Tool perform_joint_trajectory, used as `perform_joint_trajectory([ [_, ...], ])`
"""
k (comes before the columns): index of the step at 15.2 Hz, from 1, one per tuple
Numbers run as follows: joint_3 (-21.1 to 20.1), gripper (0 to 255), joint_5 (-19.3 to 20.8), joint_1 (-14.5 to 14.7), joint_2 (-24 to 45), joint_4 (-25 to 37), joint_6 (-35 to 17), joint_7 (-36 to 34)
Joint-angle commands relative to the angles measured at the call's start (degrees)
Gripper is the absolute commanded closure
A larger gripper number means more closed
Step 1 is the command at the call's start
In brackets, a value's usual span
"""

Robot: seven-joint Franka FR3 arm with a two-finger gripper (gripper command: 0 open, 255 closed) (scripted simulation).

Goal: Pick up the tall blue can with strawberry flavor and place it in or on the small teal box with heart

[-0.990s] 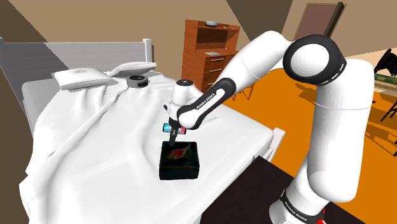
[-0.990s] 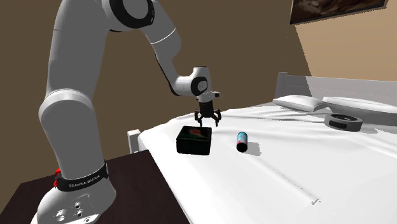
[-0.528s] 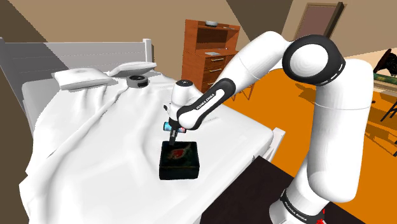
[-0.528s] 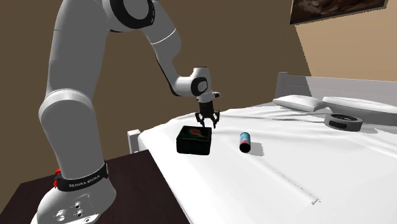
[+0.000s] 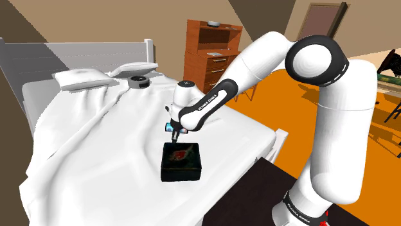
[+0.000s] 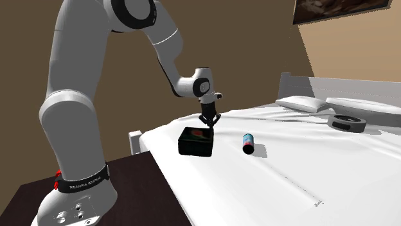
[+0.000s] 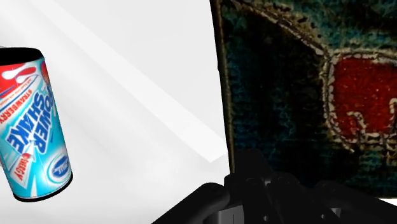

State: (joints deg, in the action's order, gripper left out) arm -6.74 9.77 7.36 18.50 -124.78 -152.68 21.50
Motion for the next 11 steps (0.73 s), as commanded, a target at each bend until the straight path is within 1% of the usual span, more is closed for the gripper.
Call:
perform_joint_trajectory([
  [1, 0.0, 255, 0.0, 0.0, 0.0, 0.0, 0.0, 0.0],
  [2, 0.0, 0, 0.0, 0.0, 0.0, 0.0, 0.0, 0.0],
  [6, -0.2, 0, -2.8, -3.9, 6.0, 9.6, 5.9, 6.2],
  [11, 0.1, 0, -4.6, -7.5, 15.0, 23.9, 14.6, 12.0],
])
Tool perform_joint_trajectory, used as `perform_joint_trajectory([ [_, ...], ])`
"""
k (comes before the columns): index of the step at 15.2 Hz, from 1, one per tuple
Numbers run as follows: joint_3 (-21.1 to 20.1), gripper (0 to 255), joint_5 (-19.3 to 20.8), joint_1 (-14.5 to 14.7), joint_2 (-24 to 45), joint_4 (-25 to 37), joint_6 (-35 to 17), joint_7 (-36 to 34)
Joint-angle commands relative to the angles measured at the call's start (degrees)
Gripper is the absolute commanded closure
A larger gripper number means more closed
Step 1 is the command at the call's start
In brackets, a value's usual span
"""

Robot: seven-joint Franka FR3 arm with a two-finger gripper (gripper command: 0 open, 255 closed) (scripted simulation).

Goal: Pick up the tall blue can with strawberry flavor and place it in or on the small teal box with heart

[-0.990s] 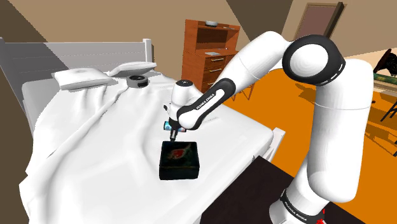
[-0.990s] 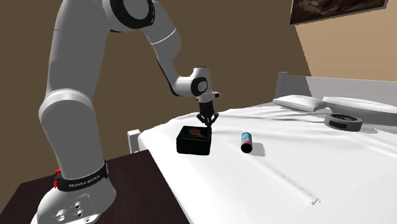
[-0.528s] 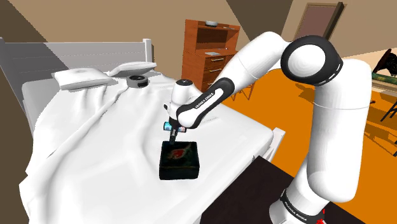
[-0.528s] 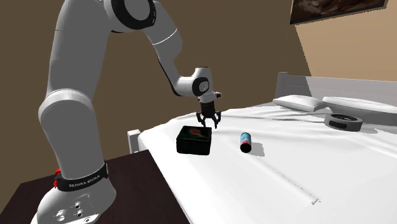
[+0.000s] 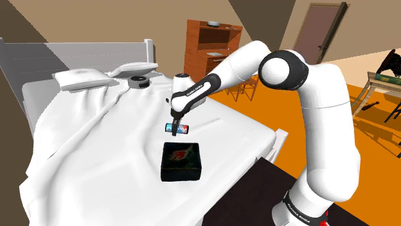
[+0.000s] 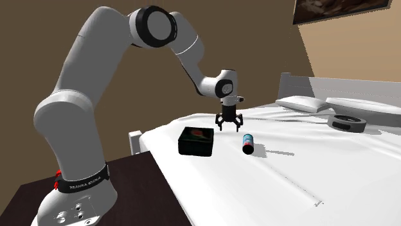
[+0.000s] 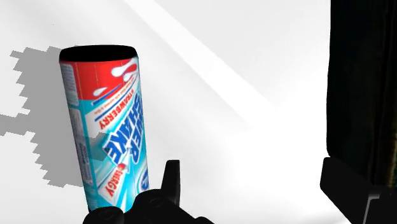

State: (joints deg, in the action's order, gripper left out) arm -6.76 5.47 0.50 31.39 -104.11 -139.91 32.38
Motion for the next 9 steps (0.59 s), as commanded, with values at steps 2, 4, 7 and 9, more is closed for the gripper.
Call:
perform_joint_trajectory([
  [2, 0.3, 0, -0.7, -1.9, 6.2, 9.9, 5.7, 3.0],
  [4, 0.5, 0, -1.1, -2.9, 10.8, 17.3, 10.0, 4.8],
  [7, 0.9, 0, -1.5, -4.1, 18.8, 30.7, 17.4, 7.1],
  [9, 1.1, 0, -1.6, -4.4, 22.1, 36.2, 20.4, 7.9],
])
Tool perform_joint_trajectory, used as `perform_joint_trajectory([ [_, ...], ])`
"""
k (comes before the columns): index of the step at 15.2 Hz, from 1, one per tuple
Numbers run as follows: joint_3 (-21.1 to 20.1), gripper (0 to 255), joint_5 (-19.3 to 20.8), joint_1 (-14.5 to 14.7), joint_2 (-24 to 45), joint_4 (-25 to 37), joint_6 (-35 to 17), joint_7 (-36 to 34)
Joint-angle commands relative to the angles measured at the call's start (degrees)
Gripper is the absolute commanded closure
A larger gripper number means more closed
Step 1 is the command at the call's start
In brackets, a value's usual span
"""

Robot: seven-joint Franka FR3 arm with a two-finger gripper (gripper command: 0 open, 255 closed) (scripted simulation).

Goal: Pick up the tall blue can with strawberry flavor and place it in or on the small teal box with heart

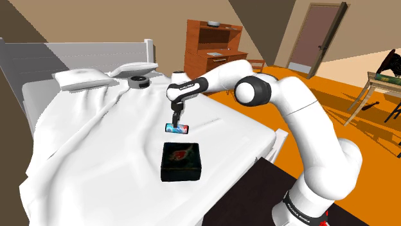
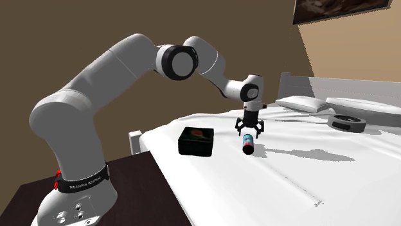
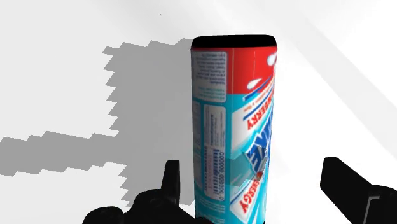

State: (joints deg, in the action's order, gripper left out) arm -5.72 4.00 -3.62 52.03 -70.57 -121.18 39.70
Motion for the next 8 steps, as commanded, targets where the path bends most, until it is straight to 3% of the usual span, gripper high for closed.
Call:
perform_joint_trajectory([
  [1, 0.1, 0, -0.1, -0.3, 1.9, 2.7, 1.2, 0.5],
  [8, 0.2, 0, 0.1, -0.1, 4.9, 2.9, -1.7, 0.5],
])
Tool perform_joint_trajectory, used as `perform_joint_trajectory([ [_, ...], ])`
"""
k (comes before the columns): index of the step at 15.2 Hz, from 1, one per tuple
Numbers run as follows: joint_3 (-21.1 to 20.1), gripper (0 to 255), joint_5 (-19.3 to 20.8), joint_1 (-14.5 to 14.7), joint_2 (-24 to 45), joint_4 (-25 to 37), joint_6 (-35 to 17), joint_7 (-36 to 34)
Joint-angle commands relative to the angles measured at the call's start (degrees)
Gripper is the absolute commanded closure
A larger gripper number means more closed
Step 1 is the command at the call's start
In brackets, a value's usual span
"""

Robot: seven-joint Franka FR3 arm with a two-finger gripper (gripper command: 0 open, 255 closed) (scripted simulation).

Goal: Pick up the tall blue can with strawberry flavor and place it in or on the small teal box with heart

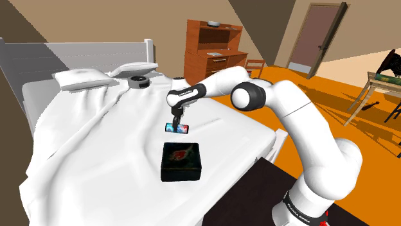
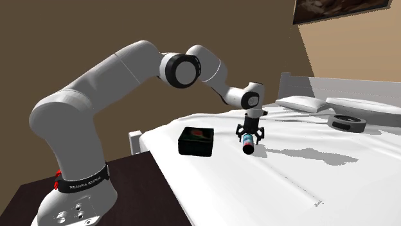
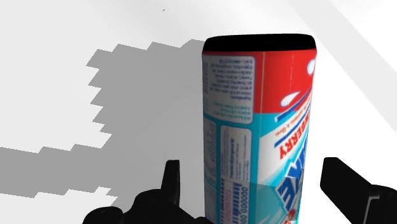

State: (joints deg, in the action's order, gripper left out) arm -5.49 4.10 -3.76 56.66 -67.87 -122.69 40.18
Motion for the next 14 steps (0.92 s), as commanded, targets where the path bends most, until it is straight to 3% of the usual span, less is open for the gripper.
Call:
perform_joint_trajectory([
  [1, 0.0, 0, 0.0, 0.0, 0.3, 0.2, -0.1, 0.0],
  [7, 0.0, 0, 0.0, 0.0, 0.3, 0.2, -0.1, 0.0],
  [8, 0.0, 255, 0.0, 0.0, 0.3, 0.2, -0.1, 0.0],
  [14, 0.0, 255, 0.0, 0.0, 0.3, 0.2, -0.2, 0.0],
])
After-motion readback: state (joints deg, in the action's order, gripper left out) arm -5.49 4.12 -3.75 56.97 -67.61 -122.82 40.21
